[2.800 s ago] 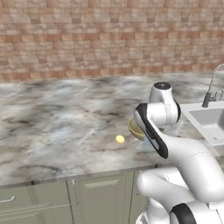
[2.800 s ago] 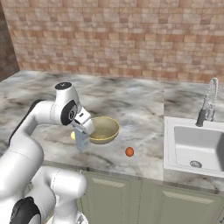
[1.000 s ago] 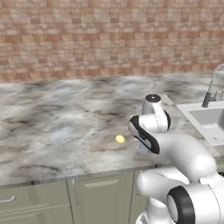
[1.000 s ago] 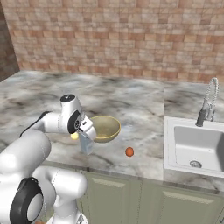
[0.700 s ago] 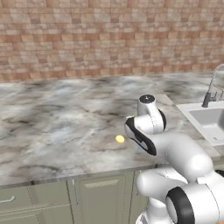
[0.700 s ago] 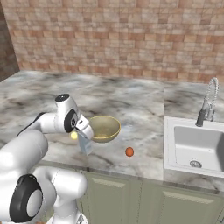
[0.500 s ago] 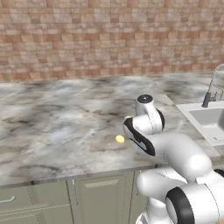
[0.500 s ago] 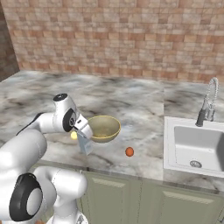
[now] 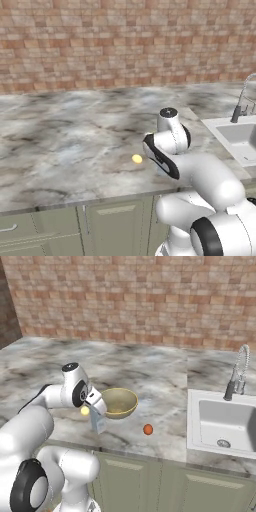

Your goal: Gather the eggs and milk located in the vicinity of the sink area and place them right next to the bowl.

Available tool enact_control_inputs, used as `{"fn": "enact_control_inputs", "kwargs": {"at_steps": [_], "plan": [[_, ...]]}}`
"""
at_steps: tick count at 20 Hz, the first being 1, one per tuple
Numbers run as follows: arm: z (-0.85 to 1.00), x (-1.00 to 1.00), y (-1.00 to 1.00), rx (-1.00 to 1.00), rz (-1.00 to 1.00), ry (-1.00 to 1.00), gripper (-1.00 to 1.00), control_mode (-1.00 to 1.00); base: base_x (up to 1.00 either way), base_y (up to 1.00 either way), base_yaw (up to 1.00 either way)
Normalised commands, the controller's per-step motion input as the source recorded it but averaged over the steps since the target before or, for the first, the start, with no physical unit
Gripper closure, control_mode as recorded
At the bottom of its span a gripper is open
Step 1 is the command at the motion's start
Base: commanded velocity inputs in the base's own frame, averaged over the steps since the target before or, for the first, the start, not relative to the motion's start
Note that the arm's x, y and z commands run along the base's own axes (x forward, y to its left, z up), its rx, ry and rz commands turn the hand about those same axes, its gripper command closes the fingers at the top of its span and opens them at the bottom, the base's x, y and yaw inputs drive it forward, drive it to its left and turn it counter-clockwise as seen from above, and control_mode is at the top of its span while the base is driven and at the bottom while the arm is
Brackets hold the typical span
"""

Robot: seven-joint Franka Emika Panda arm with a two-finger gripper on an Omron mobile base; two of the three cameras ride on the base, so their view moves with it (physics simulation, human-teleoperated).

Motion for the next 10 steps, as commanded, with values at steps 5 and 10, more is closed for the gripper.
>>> {"fn": "enact_control_inputs", "kwargs": {"at_steps": [5, 10], "plan": [[0.28, -0.11, -0.09, 0.04, 0.05, -0.02, -1.00, -1.00, 0.00, 0.00, 0.00], [0.44, -0.14, -0.05, 0.04, 0.09, 0.00, -1.00, -1.00, 0.00, 0.00, 0.00]]}}
